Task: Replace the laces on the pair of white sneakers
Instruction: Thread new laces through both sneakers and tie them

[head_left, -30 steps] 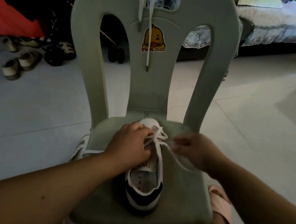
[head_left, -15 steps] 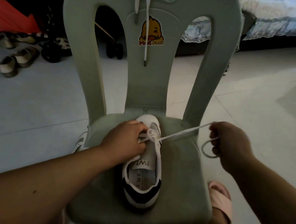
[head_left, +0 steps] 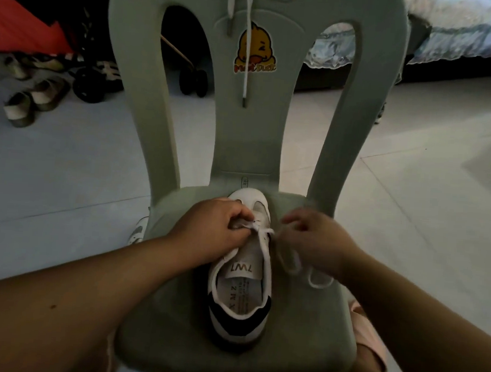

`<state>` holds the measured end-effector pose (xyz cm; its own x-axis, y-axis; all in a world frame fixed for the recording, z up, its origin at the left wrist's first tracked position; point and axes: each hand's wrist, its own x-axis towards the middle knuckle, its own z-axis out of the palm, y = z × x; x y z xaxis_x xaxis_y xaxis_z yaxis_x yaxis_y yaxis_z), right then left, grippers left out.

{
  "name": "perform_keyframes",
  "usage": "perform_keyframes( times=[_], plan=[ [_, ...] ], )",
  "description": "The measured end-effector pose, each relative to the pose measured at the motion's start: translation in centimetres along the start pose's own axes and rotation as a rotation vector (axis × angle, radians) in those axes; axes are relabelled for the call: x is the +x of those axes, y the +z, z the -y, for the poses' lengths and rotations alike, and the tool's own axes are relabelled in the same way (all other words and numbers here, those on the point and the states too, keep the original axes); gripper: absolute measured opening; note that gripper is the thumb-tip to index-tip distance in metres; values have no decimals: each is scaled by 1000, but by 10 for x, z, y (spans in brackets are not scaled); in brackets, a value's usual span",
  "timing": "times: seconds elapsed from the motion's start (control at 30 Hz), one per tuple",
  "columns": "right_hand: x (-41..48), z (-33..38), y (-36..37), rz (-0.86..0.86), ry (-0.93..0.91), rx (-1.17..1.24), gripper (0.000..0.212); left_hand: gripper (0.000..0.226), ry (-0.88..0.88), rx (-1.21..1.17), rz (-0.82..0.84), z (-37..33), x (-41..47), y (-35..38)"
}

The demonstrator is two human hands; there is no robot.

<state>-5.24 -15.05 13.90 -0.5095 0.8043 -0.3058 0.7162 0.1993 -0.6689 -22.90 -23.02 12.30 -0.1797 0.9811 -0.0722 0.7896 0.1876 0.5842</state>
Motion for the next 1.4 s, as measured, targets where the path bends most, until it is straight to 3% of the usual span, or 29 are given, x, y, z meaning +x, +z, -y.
perform_keyframes(
  times=[0.1, 0.2, 0.33, 0.6, 0.67, 0.77, 0.87, 1.03, 1.13, 1.23, 1.33, 1.4],
  plan=[
    [-2, 8, 13, 46, -157, -93, 25, 24, 37, 58, -24, 2, 0, -1],
    [-2, 14, 15, -7, -270, -259, 20, 21, 64, 102, -34, 2, 1, -2],
    [-1, 9, 14, -49, -314, -494, 30, 22, 78, 149, -5, 5, 1, -2],
    [-2, 12, -9, 93, 74, -154, 18, 28, 72, 157, 39, 4, -1, -1],
    [-2, 11, -8, 115, 11, -105, 19, 22, 76, 137, 8, 4, -3, 0],
    [-2, 8, 3, 120, -141, -112, 37, 17, 87, 91, -36, 5, -5, 1],
    [0, 11, 8, 81, -324, -311, 23, 15, 110, 73, -37, 4, -2, 3],
    [4, 18, 11, 125, -362, -527, 28, 17, 106, 101, 15, 1, 2, 1],
    [6, 18, 12, 99, -334, -540, 21, 19, 59, 113, 75, 0, 5, 2],
    [9, 21, 10, 86, -122, -277, 20, 18, -60, 15, 160, -6, 8, 0],
    [8, 27, 8, 293, 408, 485, 25, 12, -185, -61, 217, -14, 12, -6],
    [7, 25, 7, 393, 591, 721, 33, 10, -217, -90, 208, -16, 12, -7]
  ],
)
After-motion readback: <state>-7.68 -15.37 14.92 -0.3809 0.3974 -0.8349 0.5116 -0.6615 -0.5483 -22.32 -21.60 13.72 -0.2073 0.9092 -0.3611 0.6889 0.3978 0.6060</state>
